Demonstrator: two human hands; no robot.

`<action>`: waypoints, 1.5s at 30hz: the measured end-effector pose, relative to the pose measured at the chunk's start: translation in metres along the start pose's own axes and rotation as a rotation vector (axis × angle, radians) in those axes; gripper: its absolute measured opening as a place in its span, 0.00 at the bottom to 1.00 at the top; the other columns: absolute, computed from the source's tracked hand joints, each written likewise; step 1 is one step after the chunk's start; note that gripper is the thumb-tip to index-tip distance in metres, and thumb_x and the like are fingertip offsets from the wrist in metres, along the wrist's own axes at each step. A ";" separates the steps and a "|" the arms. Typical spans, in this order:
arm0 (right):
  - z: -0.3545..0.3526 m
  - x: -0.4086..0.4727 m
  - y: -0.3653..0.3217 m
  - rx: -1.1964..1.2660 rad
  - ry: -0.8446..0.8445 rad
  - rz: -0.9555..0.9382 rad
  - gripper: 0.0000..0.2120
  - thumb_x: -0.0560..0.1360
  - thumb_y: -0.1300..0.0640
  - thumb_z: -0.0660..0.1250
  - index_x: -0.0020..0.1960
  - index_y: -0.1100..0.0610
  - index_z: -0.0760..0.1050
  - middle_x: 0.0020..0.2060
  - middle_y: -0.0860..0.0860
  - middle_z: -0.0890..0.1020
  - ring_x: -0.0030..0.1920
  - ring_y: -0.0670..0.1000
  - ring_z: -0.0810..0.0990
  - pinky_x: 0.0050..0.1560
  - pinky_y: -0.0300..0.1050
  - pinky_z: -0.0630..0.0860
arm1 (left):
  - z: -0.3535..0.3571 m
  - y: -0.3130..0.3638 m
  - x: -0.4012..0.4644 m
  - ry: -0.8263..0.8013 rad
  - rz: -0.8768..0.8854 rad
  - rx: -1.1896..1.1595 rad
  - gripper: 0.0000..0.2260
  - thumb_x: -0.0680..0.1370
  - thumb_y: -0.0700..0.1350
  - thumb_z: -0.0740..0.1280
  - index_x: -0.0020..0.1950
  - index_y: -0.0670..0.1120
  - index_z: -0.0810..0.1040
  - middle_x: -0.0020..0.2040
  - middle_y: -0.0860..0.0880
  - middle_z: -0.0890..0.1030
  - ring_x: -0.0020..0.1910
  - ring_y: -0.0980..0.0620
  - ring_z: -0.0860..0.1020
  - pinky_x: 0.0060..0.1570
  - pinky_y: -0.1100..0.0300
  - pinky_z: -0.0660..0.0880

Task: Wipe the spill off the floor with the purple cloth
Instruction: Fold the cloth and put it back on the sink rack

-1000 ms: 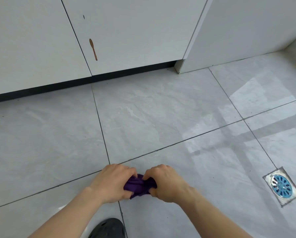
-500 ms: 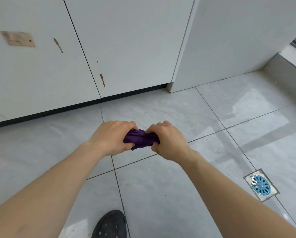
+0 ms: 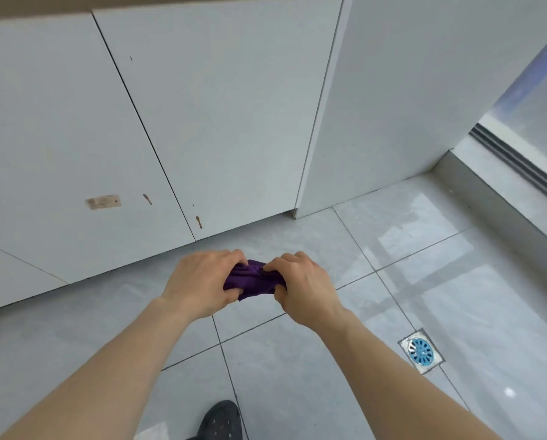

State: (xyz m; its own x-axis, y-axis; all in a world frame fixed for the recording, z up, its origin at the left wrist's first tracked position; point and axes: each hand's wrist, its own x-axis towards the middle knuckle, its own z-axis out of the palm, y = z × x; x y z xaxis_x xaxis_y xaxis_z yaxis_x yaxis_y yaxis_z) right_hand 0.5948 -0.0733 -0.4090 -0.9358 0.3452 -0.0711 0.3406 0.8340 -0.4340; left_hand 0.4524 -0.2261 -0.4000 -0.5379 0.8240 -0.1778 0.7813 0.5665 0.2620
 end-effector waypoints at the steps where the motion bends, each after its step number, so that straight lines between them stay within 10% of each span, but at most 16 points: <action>1: -0.023 -0.004 -0.011 -0.002 0.001 0.003 0.20 0.74 0.63 0.67 0.64 0.52 0.77 0.54 0.49 0.83 0.55 0.57 0.76 0.45 0.46 0.67 | -0.023 0.008 -0.006 -0.004 -0.003 -0.009 0.16 0.69 0.56 0.69 0.57 0.61 0.73 0.50 0.60 0.82 0.49 0.52 0.79 0.47 0.52 0.76; 20: -0.503 -0.026 -0.251 -0.074 0.155 -0.148 0.20 0.74 0.63 0.68 0.64 0.50 0.79 0.55 0.49 0.82 0.54 0.56 0.78 0.51 0.47 0.73 | -0.529 0.139 -0.110 0.220 -0.035 0.004 0.18 0.70 0.56 0.71 0.60 0.62 0.74 0.52 0.59 0.83 0.50 0.51 0.80 0.47 0.55 0.75; 45: -0.576 0.167 -0.351 -0.166 0.269 -0.241 0.21 0.75 0.63 0.66 0.65 0.47 0.77 0.59 0.47 0.81 0.59 0.54 0.76 0.57 0.48 0.72 | -0.681 0.022 -0.021 0.400 -0.087 -0.033 0.18 0.71 0.58 0.71 0.60 0.61 0.75 0.52 0.59 0.83 0.50 0.53 0.81 0.43 0.59 0.68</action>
State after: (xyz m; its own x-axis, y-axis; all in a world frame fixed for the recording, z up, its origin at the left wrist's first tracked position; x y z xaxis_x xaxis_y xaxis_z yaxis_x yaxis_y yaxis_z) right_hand 0.3707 -0.0607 0.2483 -0.9413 0.2126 0.2623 0.1443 0.9557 -0.2566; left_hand 0.2656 -0.2323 0.2558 -0.6871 0.7039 0.1801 0.7205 0.6282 0.2937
